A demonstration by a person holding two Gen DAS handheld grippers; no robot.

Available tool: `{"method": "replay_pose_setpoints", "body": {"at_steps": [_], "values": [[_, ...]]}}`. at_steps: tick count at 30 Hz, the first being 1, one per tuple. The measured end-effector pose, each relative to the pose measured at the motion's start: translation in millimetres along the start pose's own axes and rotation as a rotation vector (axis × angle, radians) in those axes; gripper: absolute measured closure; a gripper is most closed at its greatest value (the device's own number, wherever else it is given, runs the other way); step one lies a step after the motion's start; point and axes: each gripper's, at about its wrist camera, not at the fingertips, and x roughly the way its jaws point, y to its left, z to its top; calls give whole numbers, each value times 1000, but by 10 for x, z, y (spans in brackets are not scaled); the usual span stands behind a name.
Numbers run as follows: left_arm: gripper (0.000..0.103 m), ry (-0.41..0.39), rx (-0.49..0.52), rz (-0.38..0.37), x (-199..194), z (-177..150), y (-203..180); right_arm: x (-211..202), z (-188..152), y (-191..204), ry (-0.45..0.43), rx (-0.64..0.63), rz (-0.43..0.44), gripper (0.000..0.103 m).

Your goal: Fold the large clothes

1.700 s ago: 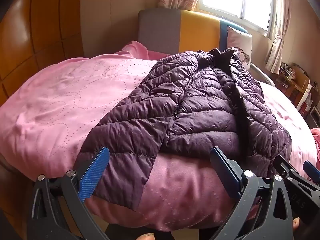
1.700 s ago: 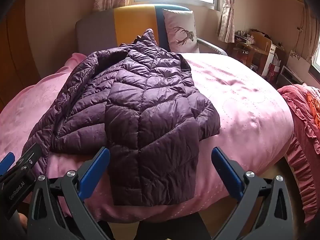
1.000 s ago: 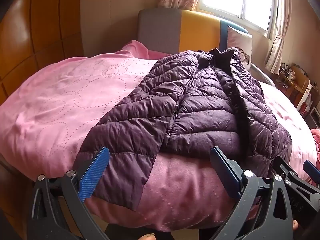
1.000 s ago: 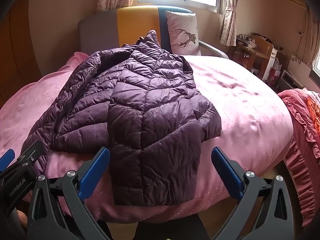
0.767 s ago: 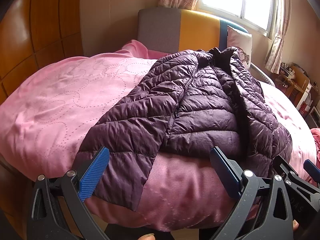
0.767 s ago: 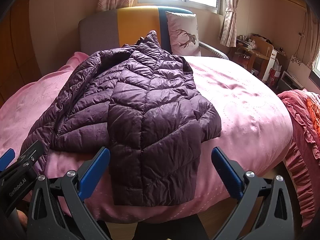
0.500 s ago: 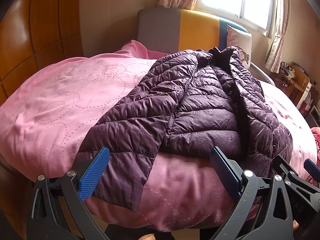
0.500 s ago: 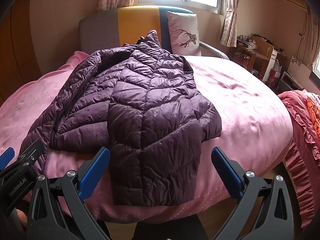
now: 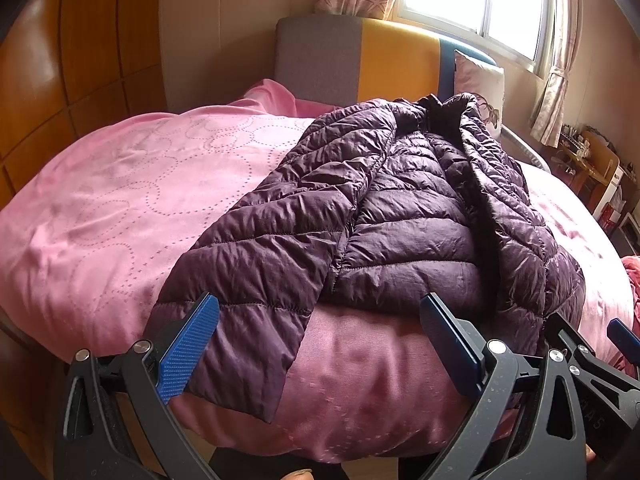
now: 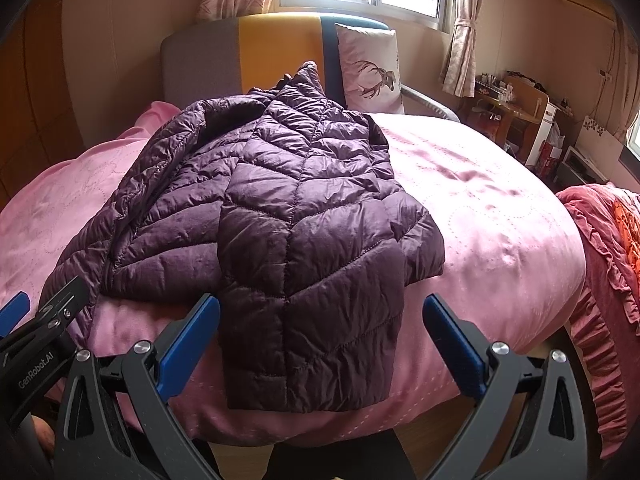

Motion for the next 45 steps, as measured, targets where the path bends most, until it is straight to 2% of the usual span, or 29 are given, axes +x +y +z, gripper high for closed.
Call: {"method": "replay_pose_setpoints", "body": {"at_steps": [15, 22, 26, 29, 31, 32, 34, 35, 37, 39, 40, 42, 43, 45], "values": [[4, 6, -4, 3, 4, 7, 12, -14, -9, 31, -2, -14, 0, 2], [4, 24, -10, 6, 98, -5, 58, 62, -18, -1, 26, -8, 12, 2], [4, 28, -27, -73, 174, 9, 189, 135, -45, 32, 54, -32, 60, 2], [4, 62, -57, -59, 274, 61, 371, 206, -87, 116, 68, -91, 84, 4], [4, 80, -52, -23, 334, 90, 504, 297, -131, 182, 85, -141, 71, 14], [4, 83, -50, -14, 356, 93, 566, 364, -153, 195, 105, -151, 70, 23], [4, 100, -44, -17, 408, 68, 674, 484, -190, 208, 128, -173, 52, 31], [4, 115, -41, -19, 431, 40, 718, 531, -206, 218, 130, -197, 41, 41], [4, 153, -25, -37, 497, -49, 763, 560, -207, 192, 132, -222, 68, 70], [9, 179, 30, -51, 535, -147, 747, 474, -161, 87, 108, -210, 102, 84], [12, 170, 78, -33, 529, -201, 712, 419, -126, 29, 93, -210, 119, 87], [29, 153, 149, -1, 533, -258, 660, 275, -3, -153, 41, -207, 129, 92], [35, 150, 155, -12, 539, -256, 669, 211, 71, -256, 10, -210, 111, 93], [70, 145, 128, -57, 526, -205, 745, 120, 246, -487, -49, -203, 49, 93]]}}
